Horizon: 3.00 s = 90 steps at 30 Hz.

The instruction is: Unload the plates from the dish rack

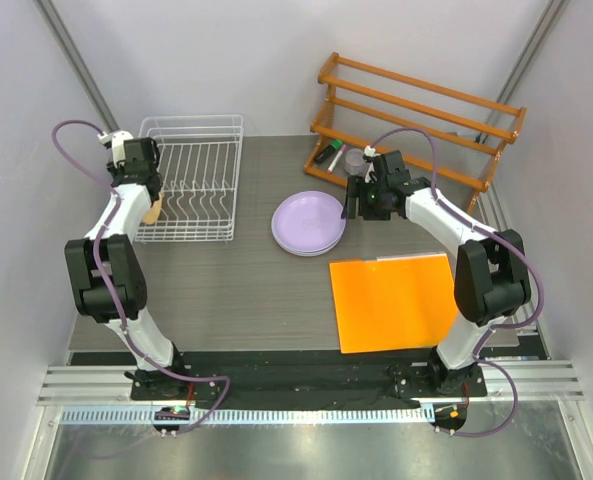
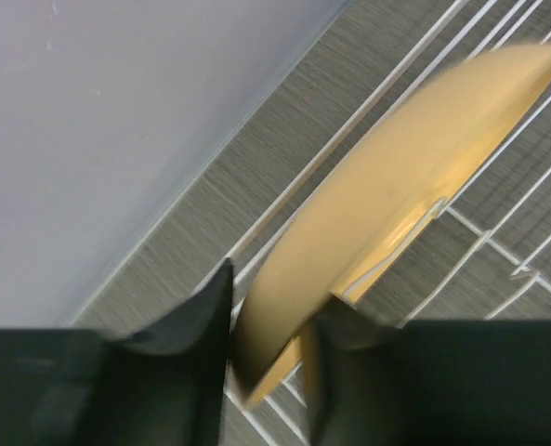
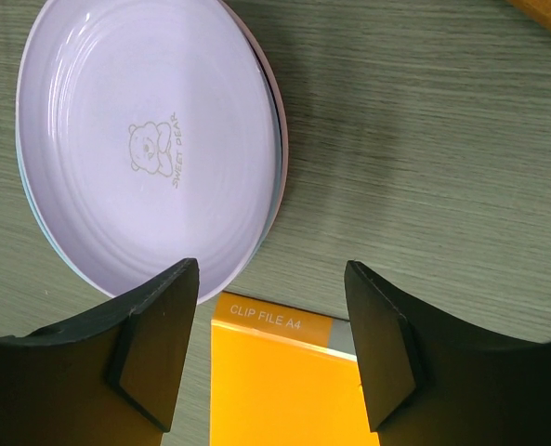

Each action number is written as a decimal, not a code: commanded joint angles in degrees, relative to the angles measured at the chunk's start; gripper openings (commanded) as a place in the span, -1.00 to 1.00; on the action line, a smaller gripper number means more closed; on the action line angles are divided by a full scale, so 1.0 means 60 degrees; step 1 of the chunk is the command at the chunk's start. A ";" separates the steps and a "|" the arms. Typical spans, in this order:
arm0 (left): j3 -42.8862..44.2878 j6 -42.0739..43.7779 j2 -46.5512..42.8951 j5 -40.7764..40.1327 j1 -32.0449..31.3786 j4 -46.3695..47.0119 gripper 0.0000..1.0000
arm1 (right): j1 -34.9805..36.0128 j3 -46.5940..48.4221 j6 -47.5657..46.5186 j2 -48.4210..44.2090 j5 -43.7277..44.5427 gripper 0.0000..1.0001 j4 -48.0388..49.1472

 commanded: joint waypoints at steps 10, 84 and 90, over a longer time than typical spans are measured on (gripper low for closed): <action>0.0058 0.0072 -0.0586 -0.0620 -0.0211 0.0382 -1.00 | -0.0037 0.0156 -0.0119 -0.0050 0.0034 0.39 0.0107; -0.1964 -0.3574 -0.3955 0.6933 -0.4577 -0.0159 -1.00 | 0.1164 -0.0270 0.1698 -0.0110 -0.3437 0.42 0.3959; -0.2608 -0.3662 -0.4365 0.7285 -0.4651 -0.0144 -1.00 | 0.1164 -0.0065 0.1653 0.0199 -0.3613 0.42 0.4193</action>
